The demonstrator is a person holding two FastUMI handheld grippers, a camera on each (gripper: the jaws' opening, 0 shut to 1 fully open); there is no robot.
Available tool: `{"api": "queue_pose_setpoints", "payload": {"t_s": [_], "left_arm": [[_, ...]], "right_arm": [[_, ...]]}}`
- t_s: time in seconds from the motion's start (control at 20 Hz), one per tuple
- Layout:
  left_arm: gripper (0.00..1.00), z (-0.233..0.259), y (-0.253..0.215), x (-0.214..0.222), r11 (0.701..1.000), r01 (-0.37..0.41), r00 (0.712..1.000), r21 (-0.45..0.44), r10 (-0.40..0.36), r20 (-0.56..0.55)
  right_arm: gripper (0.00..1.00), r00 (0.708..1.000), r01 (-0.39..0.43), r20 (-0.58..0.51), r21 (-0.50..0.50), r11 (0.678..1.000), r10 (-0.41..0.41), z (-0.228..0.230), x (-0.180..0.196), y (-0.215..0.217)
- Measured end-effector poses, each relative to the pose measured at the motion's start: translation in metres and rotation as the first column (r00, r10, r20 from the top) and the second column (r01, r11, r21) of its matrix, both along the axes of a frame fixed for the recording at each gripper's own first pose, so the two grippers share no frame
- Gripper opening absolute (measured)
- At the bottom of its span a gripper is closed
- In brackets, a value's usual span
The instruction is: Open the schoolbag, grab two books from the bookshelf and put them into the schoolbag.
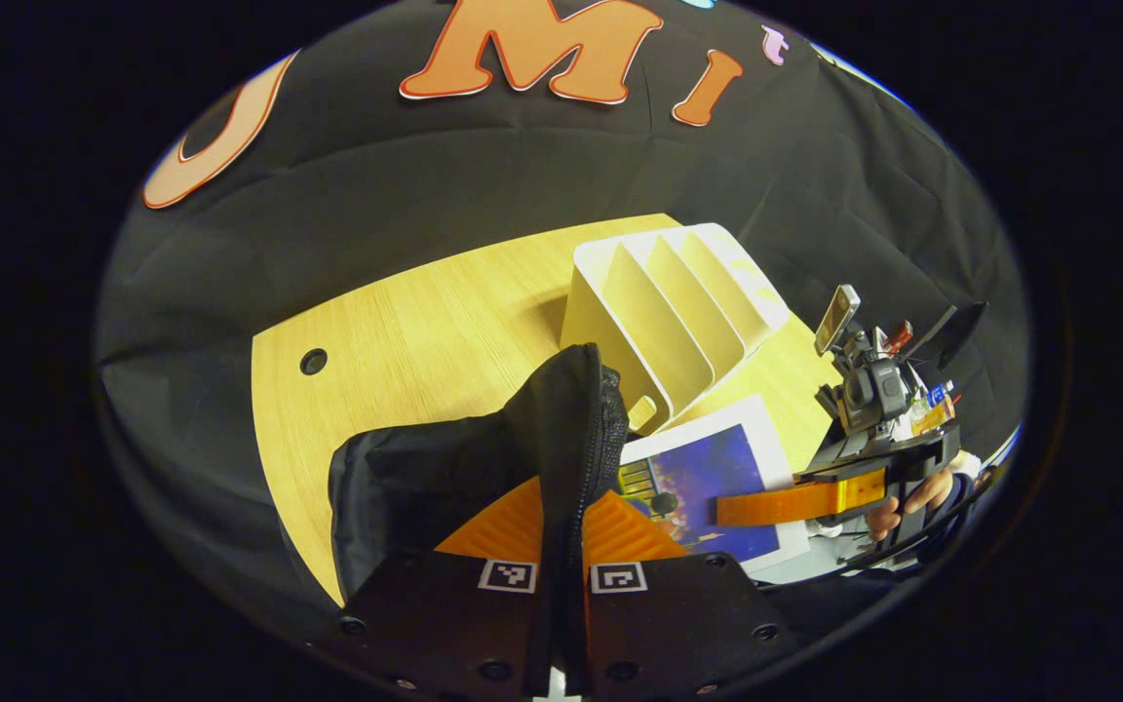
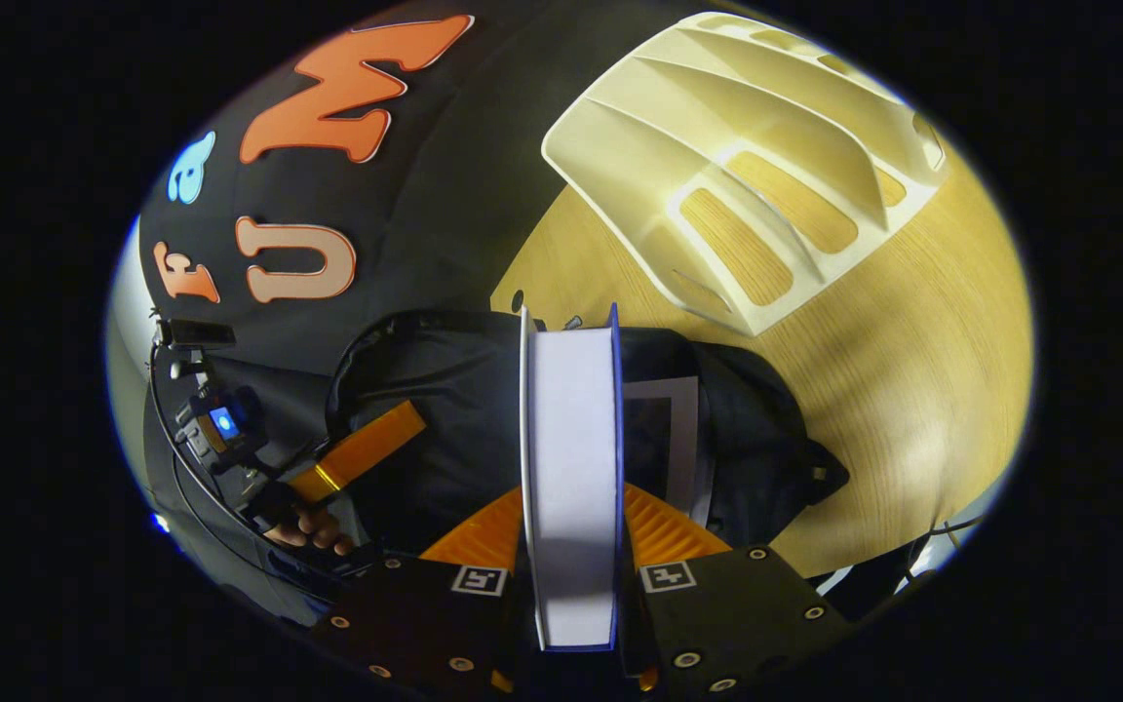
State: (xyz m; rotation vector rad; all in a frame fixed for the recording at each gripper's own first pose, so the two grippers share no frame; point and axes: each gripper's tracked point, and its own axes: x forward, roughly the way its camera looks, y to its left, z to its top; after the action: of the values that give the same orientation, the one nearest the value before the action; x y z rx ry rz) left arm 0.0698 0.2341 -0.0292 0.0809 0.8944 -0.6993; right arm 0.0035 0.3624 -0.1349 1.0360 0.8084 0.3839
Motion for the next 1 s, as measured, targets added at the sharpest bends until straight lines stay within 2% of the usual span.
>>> {"api": "queue_pose_setpoints", "payload": {"t_s": [0.35,1.0], "left_arm": [[0.06,0.000,-0.004,0.006,1.000,0.012,1.000,0.013,-0.012,0.008],[0.06,0.007,-0.021,0.000,0.999,0.035,0.999,0.002,-0.035,0.022]], "right_arm": [[0.35,1.000,0.010,-0.009,0.055,0.998,-0.009,-0.016,0.021,0.034],[0.36,0.999,-0.046,-0.006,0.033,0.998,0.046,-0.031,0.037,0.070]]}}
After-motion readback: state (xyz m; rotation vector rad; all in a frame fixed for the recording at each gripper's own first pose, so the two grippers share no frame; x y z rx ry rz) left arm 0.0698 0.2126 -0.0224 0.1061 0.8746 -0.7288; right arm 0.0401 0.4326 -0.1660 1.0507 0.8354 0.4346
